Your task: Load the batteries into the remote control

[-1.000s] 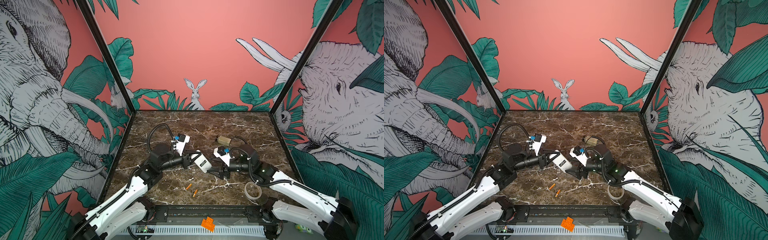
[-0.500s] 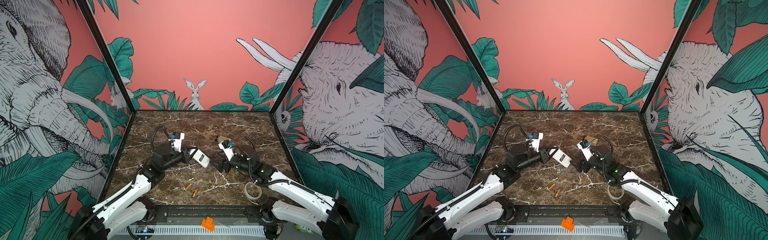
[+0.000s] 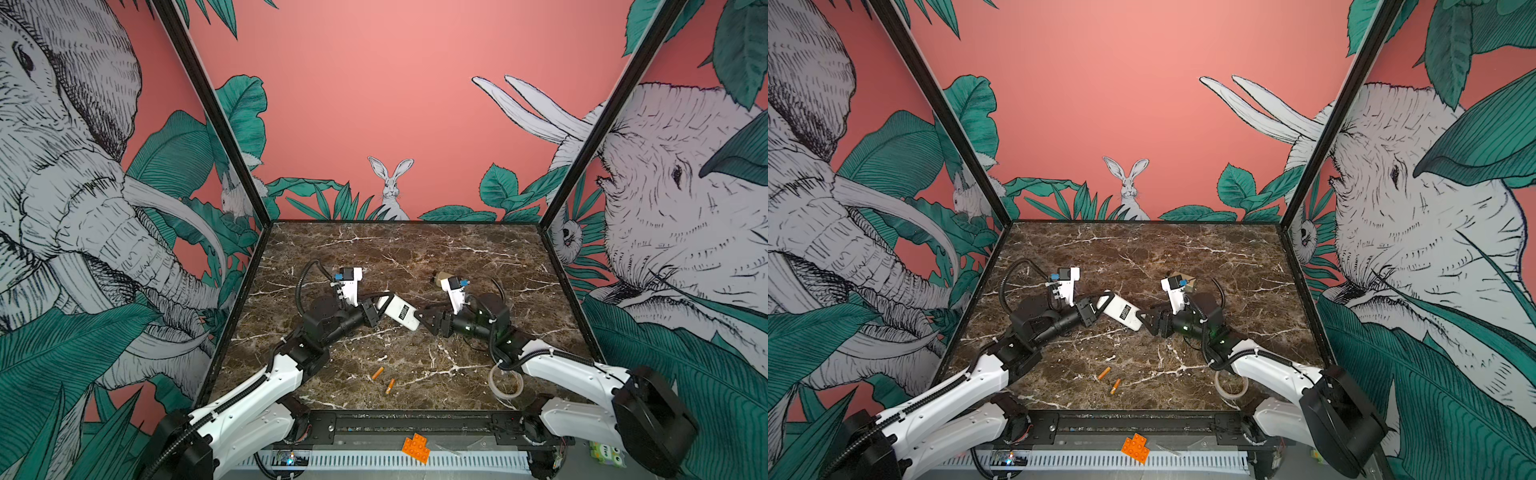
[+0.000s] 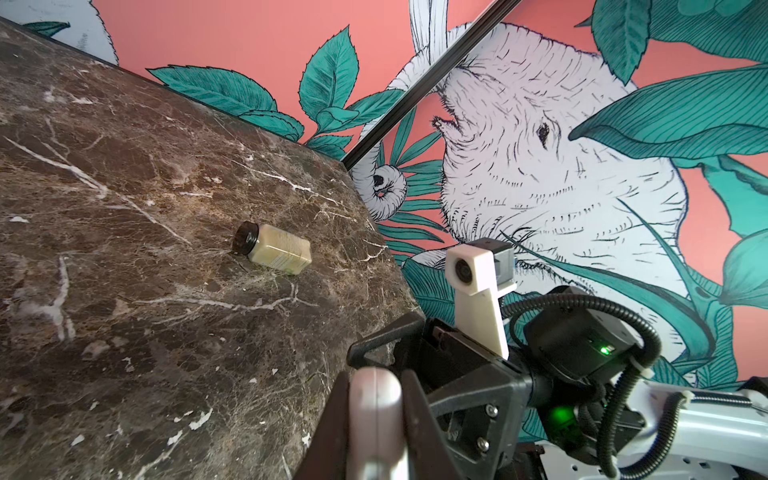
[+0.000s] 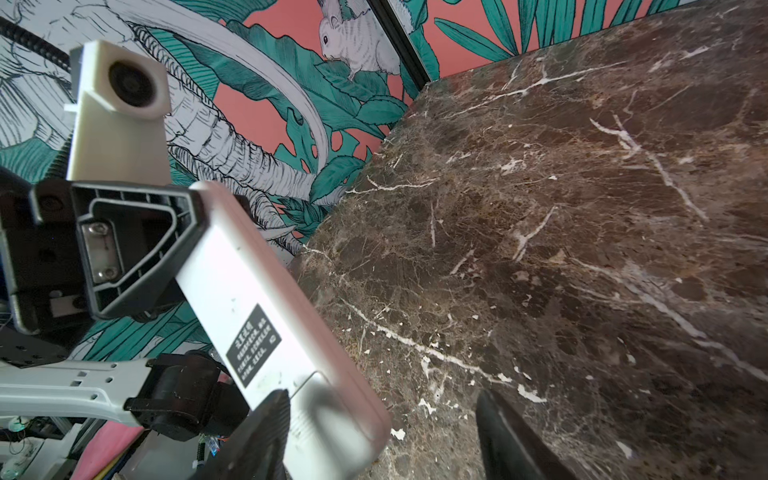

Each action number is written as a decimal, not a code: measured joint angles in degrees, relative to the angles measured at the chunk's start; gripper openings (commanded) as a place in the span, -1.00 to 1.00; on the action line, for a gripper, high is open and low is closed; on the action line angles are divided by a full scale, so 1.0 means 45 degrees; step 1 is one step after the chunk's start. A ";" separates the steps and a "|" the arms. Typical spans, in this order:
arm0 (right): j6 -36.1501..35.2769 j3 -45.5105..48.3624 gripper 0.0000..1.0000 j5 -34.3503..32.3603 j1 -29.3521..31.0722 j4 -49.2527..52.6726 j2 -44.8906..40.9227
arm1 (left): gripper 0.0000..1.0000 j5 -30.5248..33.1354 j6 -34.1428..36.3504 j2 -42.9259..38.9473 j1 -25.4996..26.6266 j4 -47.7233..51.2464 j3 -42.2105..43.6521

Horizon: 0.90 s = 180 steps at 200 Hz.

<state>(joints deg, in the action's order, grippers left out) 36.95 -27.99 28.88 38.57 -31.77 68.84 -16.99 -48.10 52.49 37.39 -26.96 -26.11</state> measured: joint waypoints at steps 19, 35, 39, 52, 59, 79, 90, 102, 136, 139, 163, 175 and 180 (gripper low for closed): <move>0.0306 0.0034 0.24 0.0219 0.0000 -0.0578 0.0340 | -1.00 0.0136 -0.0146 -0.0015 0.0000 -0.0238 0.0146; 0.0495 0.0049 0.19 0.0423 0.0000 -0.0971 0.0554 | -1.00 0.0287 -0.0287 -0.0015 0.0000 -0.0476 0.0248; 0.0539 0.0049 0.18 0.0457 0.0000 -0.1059 0.0597 | -1.00 0.0321 -0.0316 -0.0015 0.0000 -0.0515 0.0267; 0.0641 0.0049 0.17 0.0593 0.0000 -0.1297 0.0738 | -1.00 0.0418 -0.0408 -0.0015 0.0000 -0.0695 0.0335; 0.0680 0.0049 0.17 0.0670 0.0000 -0.1404 0.0801 | -1.00 0.0476 -0.0437 -0.0015 -0.0005 -0.0758 0.0359; 0.0797 0.0049 0.16 0.0787 0.0000 -0.1642 0.0962 | -1.00 0.0680 -0.0549 -0.0015 -0.0015 -0.1030 0.0481; 0.0811 0.0049 0.13 0.0811 0.0000 -0.1739 0.1035 | -1.00 0.0758 -0.0612 -0.0015 -0.0019 -0.1156 0.0549; 0.0845 0.0049 0.09 0.0860 0.0000 -0.1802 0.1112 | -1.00 0.0860 -0.0680 -0.0015 -0.0019 -0.1263 0.0612; 0.0971 0.0044 0.00 0.1030 0.0000 -0.2093 0.1379 | -1.00 0.0937 -0.0767 0.0087 -0.0024 -0.1525 0.0699; 0.0986 0.0044 -0.01 0.1049 0.0000 -0.2147 0.1409 | -1.00 0.0937 -0.0777 0.0117 -0.0024 -0.1554 0.0699; 0.1137 0.0044 -0.04 0.1229 -0.0005 -0.2463 0.1627 | -1.00 0.0928 -0.0884 0.0325 -0.0049 -0.1855 0.0738; 0.1185 0.0044 -0.06 0.1336 -0.0024 -0.2574 0.1719 | -1.00 0.0923 -0.0933 0.0413 -0.0049 -0.1977 0.0743; 0.1224 0.0044 -0.07 0.1375 -0.0024 -0.2628 0.1763 | -1.00 0.0923 -0.0952 0.0457 -0.0049 -0.2021 0.0748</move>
<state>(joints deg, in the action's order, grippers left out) 42.46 -27.79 35.07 38.46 -43.59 76.77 -12.84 -52.38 54.54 37.17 -36.05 -22.74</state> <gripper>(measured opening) 0.476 0.184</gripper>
